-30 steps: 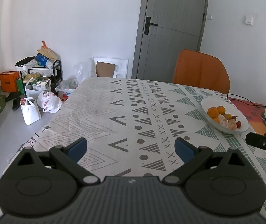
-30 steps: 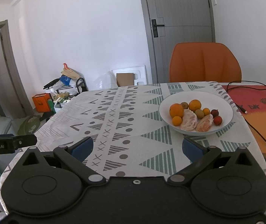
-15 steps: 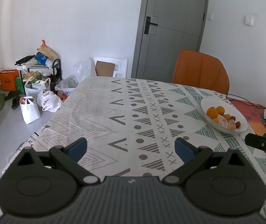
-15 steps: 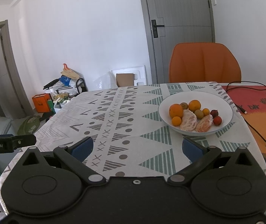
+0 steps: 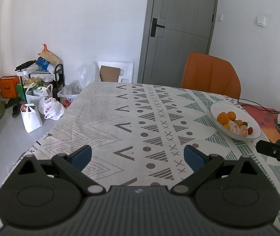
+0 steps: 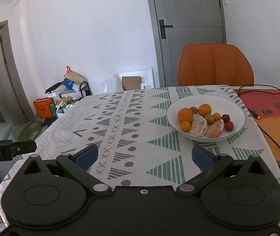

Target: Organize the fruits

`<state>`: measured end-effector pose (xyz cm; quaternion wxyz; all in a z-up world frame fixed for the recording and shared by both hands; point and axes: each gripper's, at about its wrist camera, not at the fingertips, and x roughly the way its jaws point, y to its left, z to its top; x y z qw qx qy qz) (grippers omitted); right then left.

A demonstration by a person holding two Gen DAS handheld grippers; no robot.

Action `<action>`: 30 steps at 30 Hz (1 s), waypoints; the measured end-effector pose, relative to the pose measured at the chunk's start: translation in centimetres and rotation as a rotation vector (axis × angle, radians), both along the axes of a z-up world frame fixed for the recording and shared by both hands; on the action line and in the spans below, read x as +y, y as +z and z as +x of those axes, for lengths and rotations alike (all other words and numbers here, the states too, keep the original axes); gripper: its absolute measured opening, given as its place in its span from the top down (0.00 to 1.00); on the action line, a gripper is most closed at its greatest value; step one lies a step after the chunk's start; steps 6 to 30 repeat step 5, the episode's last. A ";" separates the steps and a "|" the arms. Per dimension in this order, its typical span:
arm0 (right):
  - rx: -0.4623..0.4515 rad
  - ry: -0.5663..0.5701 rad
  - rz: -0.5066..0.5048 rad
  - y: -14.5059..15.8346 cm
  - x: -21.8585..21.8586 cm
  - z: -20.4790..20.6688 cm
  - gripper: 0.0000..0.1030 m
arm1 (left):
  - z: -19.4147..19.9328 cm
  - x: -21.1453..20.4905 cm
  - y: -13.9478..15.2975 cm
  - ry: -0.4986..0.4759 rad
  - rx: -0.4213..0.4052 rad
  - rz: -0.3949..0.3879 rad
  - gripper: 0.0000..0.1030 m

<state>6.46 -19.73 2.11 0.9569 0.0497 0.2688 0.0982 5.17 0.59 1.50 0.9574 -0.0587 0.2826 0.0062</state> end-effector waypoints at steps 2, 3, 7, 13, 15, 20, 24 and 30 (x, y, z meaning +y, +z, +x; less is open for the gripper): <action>0.002 -0.005 0.000 0.0 0.0 0.0 0.00 | 0.0 0.1 0.0 -0.001 0.001 -0.002 0.04; 0.002 -0.005 0.002 0.0 -0.1 0.0 0.00 | -0.1 0.1 0.1 -0.002 0.000 -0.002 0.04; 0.004 -0.006 0.002 0.0 -0.1 0.1 0.00 | -0.2 0.2 0.2 -0.003 -0.002 0.001 0.04; 0.004 -0.006 0.002 0.0 -0.1 0.1 0.00 | -0.2 0.2 0.2 -0.003 -0.002 0.001 0.04; 0.004 -0.006 0.002 0.0 -0.1 0.1 0.00 | -0.2 0.2 0.2 -0.003 -0.002 0.001 0.04; 0.004 -0.006 0.002 0.0 -0.1 0.1 0.00 | -0.2 0.2 0.2 -0.003 -0.002 0.001 0.04; 0.004 -0.006 0.002 0.0 -0.1 0.1 0.00 | -0.2 0.2 0.2 -0.003 -0.002 0.001 0.04; 0.004 -0.006 0.002 0.0 -0.1 0.1 0.00 | -0.2 0.2 0.2 -0.003 -0.002 0.001 0.04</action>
